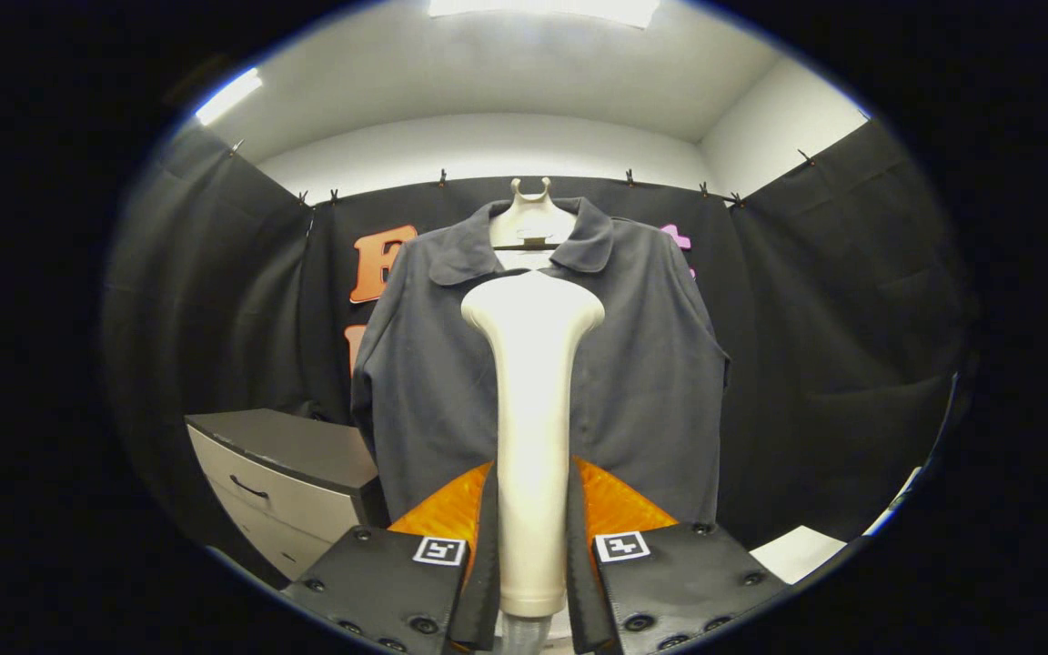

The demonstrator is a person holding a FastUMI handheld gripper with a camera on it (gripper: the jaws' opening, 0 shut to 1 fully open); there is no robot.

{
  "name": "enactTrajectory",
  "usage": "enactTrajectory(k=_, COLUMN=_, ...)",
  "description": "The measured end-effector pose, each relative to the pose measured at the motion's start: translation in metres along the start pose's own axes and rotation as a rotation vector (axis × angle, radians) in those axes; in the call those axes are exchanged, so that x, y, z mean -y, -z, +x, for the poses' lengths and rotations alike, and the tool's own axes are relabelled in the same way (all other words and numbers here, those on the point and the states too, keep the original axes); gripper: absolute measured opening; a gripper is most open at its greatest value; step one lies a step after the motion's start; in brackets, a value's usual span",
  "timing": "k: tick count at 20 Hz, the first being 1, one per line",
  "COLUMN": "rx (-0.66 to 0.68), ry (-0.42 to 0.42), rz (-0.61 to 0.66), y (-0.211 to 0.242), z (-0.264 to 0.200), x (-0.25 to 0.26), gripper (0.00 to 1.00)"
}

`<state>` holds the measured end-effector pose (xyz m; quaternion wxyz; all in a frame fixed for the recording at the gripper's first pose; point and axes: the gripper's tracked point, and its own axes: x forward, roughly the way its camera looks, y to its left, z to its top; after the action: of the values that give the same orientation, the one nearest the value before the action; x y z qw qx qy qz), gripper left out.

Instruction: Iron the clothes twice with a garment steamer, once on the left side and once on the right side.

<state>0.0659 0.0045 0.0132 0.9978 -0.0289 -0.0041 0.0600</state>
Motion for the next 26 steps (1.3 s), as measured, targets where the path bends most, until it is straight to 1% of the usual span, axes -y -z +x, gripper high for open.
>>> enactTrajectory(k=7, rx=0.015, ry=0.082, rz=-0.024, y=-0.015, z=0.03, x=0.065, gripper=0.38)
enactTrajectory(k=11, rx=0.004, ry=0.104, rz=-0.005, y=-0.015, z=0.053, x=0.084, gripper=0.38)
enactTrajectory(k=17, rx=-0.032, ry=0.102, rz=-0.01, y=0.0, z=0.078, x=0.086, gripper=0.38)
enactTrajectory(k=23, rx=-0.053, ry=0.104, rz=-0.004, y=0.014, z=0.08, x=0.086, gripper=0.38)
enactTrajectory(k=26, rx=-0.078, ry=0.106, rz=-0.004, y=0.027, z=0.077, x=0.086, gripper=0.38)
